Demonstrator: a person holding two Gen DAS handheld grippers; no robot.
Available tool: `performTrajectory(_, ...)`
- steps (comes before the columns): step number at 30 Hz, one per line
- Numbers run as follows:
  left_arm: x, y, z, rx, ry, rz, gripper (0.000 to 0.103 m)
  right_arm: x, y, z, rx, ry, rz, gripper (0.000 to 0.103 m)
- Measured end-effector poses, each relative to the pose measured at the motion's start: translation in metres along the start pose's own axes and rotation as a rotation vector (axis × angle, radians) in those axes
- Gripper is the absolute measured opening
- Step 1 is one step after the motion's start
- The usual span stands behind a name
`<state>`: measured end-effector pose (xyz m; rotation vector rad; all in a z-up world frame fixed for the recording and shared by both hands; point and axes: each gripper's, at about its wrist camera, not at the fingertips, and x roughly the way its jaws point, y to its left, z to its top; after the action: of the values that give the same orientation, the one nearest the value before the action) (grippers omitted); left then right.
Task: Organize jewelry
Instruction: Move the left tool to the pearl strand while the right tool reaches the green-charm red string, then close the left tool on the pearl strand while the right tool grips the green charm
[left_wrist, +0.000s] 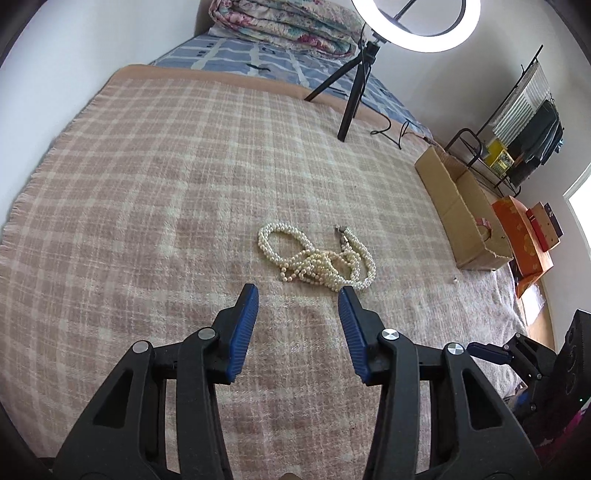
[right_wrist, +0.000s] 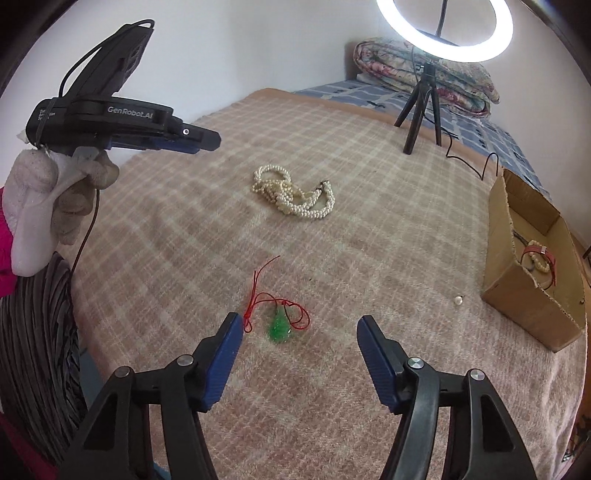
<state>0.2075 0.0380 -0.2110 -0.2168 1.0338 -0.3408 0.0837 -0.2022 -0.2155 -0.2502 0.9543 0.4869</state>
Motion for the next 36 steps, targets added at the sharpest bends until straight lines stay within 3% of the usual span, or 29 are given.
performTrajectory(3,0.020,0.001,0.000,0.000,0.040,-0.003,0.040,0.009,0.001,-0.003,-0.021,0.017,0.003,0.062)
performTrajectory(12,0.060,-0.004,0.003,0.068,0.096,0.032,0.040,0.025,0.000,-0.009,-0.040,0.043,0.010,0.060)
performTrajectory(25,0.081,-0.012,0.008,0.144,0.074,0.101,0.040,0.036,-0.003,-0.010,-0.039,0.051,0.010,0.060)
performTrajectory(28,0.086,-0.014,0.008,0.160,0.064,0.116,0.031,0.039,-0.001,-0.009,-0.041,0.050,0.016,0.060)
performTrajectory(31,0.087,-0.009,0.009,0.141,0.055,0.107,0.015,0.043,0.001,-0.008,-0.046,0.047,0.018,0.060)
performTrajectory(36,0.085,-0.006,0.008,0.127,0.040,0.105,0.008,0.048,0.004,-0.005,-0.050,0.048,0.028,0.053)
